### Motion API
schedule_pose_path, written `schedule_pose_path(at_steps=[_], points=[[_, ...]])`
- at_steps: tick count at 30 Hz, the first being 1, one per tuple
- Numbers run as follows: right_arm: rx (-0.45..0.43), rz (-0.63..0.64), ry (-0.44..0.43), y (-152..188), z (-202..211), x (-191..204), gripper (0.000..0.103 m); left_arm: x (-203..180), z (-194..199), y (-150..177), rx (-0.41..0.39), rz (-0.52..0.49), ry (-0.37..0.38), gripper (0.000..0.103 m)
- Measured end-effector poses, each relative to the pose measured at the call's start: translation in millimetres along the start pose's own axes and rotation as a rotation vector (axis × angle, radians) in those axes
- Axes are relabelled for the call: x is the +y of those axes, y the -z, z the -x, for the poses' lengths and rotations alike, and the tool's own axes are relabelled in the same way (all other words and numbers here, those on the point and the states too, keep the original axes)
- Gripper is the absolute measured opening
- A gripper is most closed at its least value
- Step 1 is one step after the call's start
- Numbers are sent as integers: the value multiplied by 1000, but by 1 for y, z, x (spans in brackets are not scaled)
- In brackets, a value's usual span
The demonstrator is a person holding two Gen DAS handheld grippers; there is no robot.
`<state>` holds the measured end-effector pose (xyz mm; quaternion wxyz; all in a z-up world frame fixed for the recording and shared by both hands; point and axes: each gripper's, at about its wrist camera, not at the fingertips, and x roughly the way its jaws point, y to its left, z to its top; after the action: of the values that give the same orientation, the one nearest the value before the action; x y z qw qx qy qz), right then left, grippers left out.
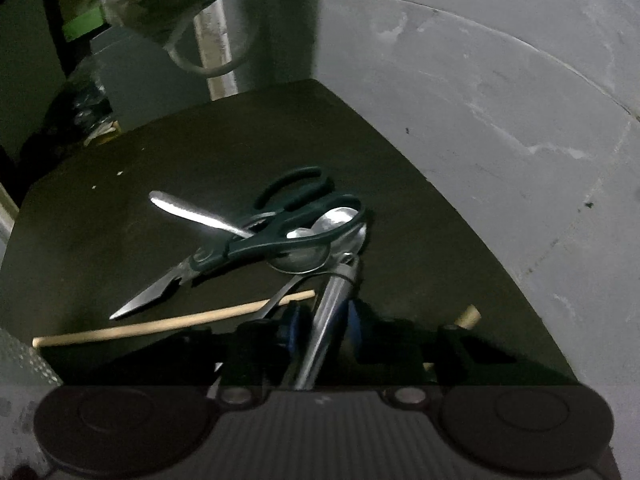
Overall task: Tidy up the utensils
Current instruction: 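Grasp the silver metal tube by its end with the right tool, then lift the metal tube with the right tool toward the basket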
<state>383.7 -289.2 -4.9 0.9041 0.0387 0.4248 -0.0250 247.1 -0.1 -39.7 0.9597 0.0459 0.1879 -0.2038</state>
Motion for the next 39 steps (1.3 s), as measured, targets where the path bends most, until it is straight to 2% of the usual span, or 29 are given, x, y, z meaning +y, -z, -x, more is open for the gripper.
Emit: schedule_pose_path(at_steps=[6,10,21,27,33,39], points=[[-3,-126,-109,8,6,-15,19,2,0,1,0,2,2,77],[-38,-146,-173,16,16,-19,19,3,0,1,2,1,1,77],[-250,-102,-294,33,84,-14,19,3,0,0,4,0,1,77],[-390,-81,-325,49,107,-15,19,3,0,0,4,0,0,77],[-477,-89,-376,66,123,-21,19,2,0,0,5,-4,-2,77],[-511,-77,-395,71,136,-21,19,2,0,1,6,-5,-4,77]])
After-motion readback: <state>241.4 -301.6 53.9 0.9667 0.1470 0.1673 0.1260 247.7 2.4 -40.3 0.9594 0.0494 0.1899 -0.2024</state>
